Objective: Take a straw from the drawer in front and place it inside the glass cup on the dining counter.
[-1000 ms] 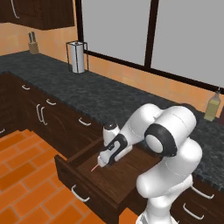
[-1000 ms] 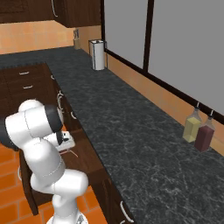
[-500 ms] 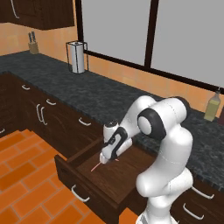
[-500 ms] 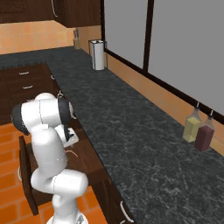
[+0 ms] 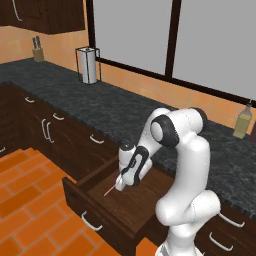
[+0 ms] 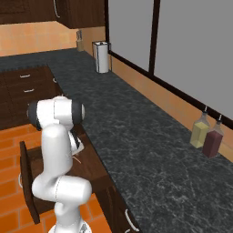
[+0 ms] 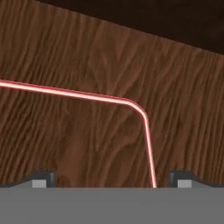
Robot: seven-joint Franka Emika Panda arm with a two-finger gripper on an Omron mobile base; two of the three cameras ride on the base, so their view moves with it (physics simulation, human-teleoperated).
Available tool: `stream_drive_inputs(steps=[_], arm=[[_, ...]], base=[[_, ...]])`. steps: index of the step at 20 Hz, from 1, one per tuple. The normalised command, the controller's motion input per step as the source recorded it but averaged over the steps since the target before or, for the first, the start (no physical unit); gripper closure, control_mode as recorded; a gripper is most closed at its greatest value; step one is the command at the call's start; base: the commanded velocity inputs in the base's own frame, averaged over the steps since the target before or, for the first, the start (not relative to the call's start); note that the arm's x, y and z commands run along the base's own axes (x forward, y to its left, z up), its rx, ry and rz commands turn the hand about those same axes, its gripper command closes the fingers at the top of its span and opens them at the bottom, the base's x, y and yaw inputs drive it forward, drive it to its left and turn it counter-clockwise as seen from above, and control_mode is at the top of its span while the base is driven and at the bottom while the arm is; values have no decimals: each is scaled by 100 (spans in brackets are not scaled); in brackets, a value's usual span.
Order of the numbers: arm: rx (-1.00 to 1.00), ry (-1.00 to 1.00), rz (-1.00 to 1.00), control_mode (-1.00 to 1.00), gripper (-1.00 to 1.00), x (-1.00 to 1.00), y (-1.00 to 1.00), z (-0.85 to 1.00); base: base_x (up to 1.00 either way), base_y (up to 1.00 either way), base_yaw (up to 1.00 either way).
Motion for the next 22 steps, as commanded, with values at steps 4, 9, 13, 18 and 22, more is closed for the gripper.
stream_drive_inputs(steps=[4, 9, 13, 18, 22], arm=[[0, 1, 3, -100, -100, 48, 0, -22], [0, 4, 0, -100, -100, 33, 0, -32], [0, 5, 0, -100, -100, 22, 0, -44], [0, 7, 0, -100, 100, 5, 3, -58], [0, 9, 0, -100, 100, -8, 14, -66]], base=[[0, 0, 0], [0, 0, 0], [0, 0, 0], [0, 0, 0], [0, 0, 0]])
